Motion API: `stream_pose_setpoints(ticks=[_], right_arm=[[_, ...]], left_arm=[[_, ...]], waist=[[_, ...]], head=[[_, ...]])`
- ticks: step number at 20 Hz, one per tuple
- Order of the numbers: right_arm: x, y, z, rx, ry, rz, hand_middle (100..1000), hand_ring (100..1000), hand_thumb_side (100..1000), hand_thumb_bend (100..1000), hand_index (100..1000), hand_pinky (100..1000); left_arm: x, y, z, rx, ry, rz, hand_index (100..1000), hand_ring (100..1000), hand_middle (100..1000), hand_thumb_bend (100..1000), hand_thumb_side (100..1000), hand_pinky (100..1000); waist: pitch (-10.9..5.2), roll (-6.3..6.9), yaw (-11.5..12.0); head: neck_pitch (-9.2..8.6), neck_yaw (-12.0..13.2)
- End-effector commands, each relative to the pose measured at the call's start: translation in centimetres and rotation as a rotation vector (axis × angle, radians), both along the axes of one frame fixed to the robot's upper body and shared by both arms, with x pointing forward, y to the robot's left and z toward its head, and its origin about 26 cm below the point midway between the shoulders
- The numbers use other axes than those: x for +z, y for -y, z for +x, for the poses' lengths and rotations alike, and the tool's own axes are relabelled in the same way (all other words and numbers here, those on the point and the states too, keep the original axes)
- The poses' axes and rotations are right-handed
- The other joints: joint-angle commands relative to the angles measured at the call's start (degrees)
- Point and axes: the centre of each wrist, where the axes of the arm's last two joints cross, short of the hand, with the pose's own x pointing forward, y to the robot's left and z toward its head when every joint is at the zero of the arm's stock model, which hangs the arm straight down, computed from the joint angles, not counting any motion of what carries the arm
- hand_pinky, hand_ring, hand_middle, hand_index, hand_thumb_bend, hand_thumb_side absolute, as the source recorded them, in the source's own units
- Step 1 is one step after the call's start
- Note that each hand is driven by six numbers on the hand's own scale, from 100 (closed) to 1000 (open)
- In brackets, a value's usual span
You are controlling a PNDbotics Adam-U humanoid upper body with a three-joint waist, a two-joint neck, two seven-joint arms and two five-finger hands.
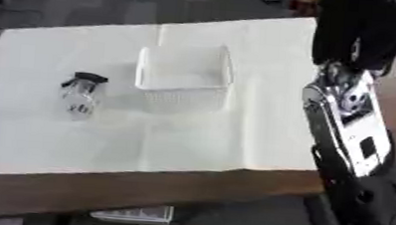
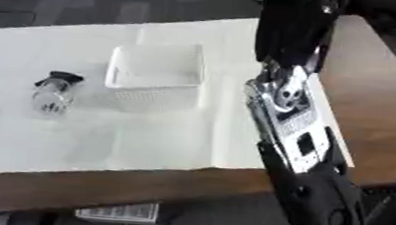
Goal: Pick up objects on the table and place them in the box.
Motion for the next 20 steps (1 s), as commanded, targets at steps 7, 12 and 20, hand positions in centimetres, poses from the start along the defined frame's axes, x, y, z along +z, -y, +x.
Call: stream_pose_setpoints(ticks=[7, 12, 20], right_arm=[[0.2, -0.1, -0.3, 0.014, 0.004, 0.002, 486, 438, 1000, 174, 774, 290], [0.1, -0.3, -0.4, 0.022, -0.004, -0.003, 486, 437, 1000, 173, 774, 290], [-0.1, -0.4, -0.4, 0.033, -0.014, -0.003, 486, 438, 1000, 171, 775, 291]], left_arm=[[2.0, -1.6, 4.3, 0.303, -0.024, 0.509, 916, 656, 869, 387, 1000, 693], [3.3, -1.7, 7.3, 0.449, -0.116, 0.886, 876, 763, 839, 367, 1000, 666], [4.6, -2.4, 11.5, 0.752, -0.317, 1.308, 794, 815, 750, 406, 1000, 616]], waist=[[-1.49, 0.69, -0.72], [-1.95, 1.09, -1.04], [-2.3, 1.51, -1.51]], head=[[-0.1, 1.14], [-0.83, 1.29], [-1.71, 1.26]])
